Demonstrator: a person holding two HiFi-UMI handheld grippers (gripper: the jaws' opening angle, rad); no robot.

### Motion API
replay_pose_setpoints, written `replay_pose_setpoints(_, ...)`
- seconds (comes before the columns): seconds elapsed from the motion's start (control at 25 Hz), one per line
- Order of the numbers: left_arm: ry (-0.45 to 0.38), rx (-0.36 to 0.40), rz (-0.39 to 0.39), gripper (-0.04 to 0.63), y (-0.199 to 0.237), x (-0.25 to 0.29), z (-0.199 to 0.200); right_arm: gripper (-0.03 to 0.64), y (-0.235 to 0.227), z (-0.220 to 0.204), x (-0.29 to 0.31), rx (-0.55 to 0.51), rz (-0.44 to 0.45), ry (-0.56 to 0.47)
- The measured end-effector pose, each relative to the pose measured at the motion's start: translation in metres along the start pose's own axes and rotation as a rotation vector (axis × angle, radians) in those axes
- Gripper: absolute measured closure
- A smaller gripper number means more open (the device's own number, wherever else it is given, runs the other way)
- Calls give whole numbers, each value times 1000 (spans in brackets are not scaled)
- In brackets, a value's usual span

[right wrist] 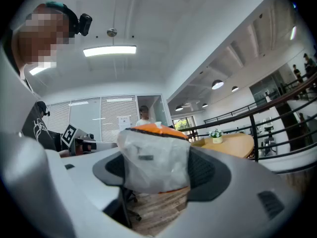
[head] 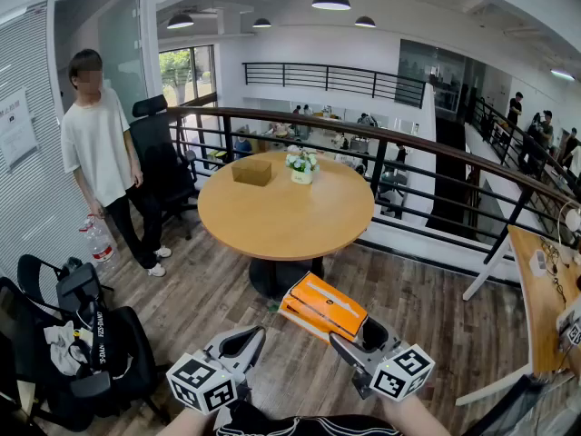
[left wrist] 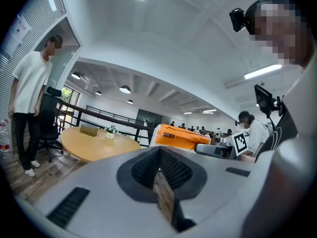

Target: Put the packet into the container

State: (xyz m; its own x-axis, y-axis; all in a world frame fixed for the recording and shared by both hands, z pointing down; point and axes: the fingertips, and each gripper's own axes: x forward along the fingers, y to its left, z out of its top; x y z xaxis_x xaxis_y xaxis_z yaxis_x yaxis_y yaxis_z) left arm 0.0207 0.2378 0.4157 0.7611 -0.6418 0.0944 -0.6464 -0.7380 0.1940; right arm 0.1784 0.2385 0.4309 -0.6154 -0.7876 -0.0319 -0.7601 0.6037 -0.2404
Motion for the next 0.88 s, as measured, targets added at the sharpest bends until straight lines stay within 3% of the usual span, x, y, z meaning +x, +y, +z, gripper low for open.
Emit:
replay_pose_setpoints(0.6, 1, 18, 3, 591, -2, 5, 7, 282, -1, 8, 5, 3, 22, -29)
replay_pose_setpoints(0.88, -4, 0, 21, 591, 18, 7, 6, 282, -8, 0, 20, 23, 25, -16)
